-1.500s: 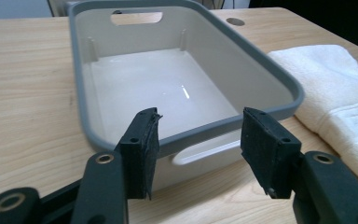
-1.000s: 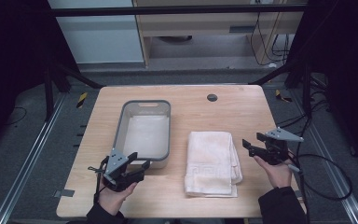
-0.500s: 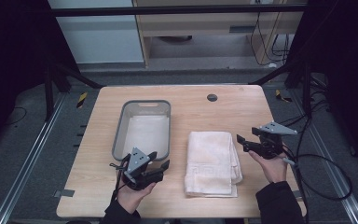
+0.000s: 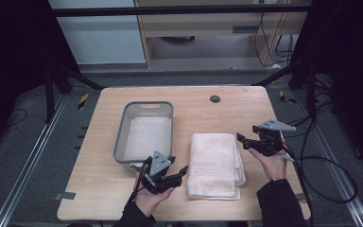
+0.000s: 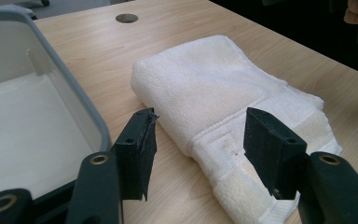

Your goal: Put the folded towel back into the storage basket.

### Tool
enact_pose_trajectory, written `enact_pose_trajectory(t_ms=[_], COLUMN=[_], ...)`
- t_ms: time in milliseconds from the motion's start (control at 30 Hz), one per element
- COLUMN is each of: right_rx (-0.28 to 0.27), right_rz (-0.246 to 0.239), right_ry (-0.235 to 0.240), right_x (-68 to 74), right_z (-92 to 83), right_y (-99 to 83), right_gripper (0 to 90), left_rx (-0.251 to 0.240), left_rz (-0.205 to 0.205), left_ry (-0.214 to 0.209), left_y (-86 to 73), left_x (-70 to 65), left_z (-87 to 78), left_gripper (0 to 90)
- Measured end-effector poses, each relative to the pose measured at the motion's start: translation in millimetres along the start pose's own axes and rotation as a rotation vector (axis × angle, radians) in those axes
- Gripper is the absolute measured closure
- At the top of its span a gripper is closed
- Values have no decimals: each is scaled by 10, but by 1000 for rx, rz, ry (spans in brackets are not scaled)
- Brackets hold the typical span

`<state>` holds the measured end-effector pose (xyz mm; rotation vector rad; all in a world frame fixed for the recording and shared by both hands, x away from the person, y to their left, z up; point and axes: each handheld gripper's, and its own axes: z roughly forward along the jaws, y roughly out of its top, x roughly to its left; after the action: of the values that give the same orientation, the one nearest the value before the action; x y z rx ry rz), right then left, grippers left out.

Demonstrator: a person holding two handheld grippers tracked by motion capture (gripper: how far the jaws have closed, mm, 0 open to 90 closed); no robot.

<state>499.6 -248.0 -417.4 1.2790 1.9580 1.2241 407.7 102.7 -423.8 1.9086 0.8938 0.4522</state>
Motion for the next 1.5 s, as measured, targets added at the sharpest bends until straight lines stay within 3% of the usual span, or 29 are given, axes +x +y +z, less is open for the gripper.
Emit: enact_pose_trajectory(t_ms=[500,867,1267,1500], right_rx=[10,58,144,195], right_rz=[-1,-18,-31,-20], right_ry=[28,38,38,39], right_x=[-11,29,50,65], right_z=[133,273,550,654], right_y=[-8,-62,-182,-276], right_gripper=[252,237,225,232], left_rx=[53,106,171,209], left_rz=[20,41,30,-7], left_ry=[-27,-35,-31,-45], left_y=[-51,-149,-313,-405], left_x=[-173,-248,-236,-197], left_z=[249,431,591,695], left_gripper=[434,437,395,376])
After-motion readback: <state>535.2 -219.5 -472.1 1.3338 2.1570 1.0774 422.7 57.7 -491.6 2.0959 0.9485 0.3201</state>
